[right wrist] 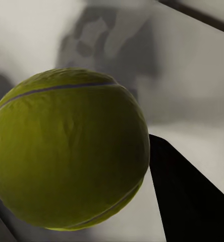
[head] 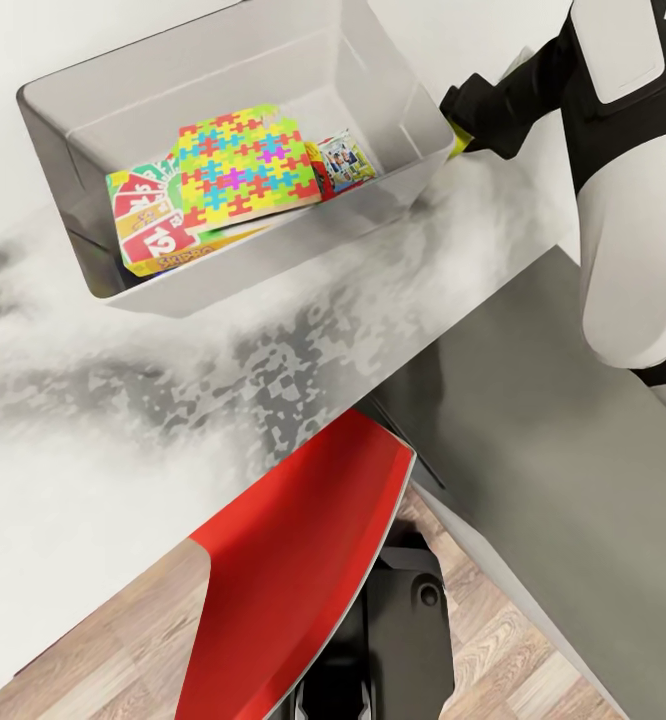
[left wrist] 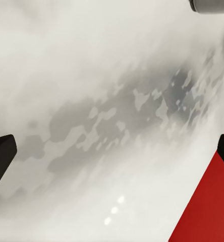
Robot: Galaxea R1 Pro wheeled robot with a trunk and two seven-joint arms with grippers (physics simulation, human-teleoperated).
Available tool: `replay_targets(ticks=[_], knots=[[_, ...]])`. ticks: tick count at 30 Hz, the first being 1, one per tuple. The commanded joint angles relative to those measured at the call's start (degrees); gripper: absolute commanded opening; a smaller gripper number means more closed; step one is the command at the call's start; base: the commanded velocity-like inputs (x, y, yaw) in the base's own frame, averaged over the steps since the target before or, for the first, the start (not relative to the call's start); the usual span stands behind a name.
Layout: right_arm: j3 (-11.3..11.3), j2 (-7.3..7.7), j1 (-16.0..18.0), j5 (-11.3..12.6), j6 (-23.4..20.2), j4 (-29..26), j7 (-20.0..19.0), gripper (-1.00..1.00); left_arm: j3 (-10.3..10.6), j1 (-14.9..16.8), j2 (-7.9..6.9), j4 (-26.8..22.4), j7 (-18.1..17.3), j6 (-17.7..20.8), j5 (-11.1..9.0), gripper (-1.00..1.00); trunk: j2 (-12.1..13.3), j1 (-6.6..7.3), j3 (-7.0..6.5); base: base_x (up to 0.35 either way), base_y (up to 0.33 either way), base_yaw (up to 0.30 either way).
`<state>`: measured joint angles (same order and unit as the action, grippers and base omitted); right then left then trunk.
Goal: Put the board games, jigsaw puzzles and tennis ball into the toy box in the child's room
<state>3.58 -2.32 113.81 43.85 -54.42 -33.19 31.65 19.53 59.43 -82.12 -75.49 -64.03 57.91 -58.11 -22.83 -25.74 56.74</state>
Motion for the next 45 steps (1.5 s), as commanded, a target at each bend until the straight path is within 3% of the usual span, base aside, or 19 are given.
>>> replay_targets(ticks=[1, 35, 45], knots=[[0.26, -0.06, 0.02, 0.67, 0.01, -0.03, 0.69, -1.0, 0.42, 0.33, -0.05, 0.04, -0.13, 0.27, -0.16, 1.0, -0.09, -0.04, -0.01, 0.0, 0.0, 0.0], [0.25, 0.15, 0.07, 0.27, -0.15, -0.12, 0.69, -1.0, 0.41, 0.33, -0.14, 0.03, -0.21, 0.36, -0.31, 1.0, -0.09, -0.04, -3.1, 0.0, 0.0, 0.0], [0.29, 0.04, 0.02, 0.27, -0.21, -0.12, 0.7, -1.0, 0.41, 0.33, -0.14, 0.0, -0.21, 0.36, -0.28, 1.0, -0.09, -0.04, -3.19, 0.0, 0.0, 0.0]])
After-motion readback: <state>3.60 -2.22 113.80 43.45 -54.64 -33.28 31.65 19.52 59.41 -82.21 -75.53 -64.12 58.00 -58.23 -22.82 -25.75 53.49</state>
